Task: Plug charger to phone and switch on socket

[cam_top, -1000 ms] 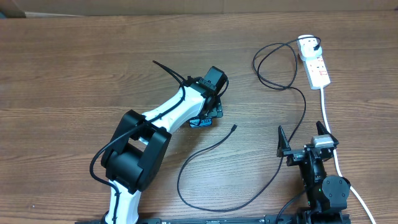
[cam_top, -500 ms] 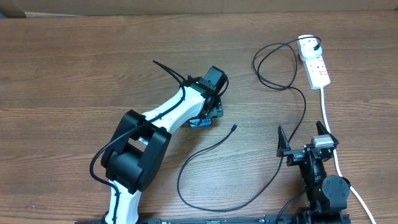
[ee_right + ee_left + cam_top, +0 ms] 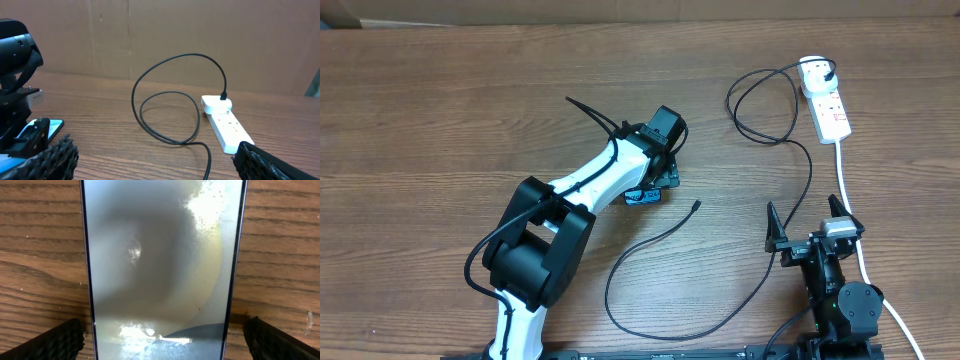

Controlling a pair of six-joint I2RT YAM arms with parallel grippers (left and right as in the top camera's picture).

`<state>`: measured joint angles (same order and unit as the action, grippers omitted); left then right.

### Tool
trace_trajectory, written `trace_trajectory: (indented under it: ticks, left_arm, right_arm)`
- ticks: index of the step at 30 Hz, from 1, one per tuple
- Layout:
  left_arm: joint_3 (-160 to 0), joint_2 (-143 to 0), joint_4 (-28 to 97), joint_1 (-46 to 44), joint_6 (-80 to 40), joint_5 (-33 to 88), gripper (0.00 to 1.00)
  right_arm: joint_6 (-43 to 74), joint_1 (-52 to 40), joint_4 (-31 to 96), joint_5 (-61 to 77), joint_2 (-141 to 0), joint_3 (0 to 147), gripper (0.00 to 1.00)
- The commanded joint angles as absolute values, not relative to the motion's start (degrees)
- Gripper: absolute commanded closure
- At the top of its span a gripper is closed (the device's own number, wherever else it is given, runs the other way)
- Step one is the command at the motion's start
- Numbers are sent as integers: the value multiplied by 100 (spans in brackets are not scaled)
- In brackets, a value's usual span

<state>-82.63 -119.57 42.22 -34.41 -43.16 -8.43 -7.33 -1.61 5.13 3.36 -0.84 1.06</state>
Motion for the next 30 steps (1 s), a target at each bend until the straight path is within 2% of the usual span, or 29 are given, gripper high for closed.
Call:
trace_trajectory:
  ticks: [1,30]
  left_arm:
    - [-8243,-12066,4217,-3411,-4375,-919,0]
    - [-8243,-12066,3854,-3409,-4372,-941,0]
  right_arm:
    - [-738,-191,473,263,-16,49,0]
    - [-738,-191,473,261,-16,49,0]
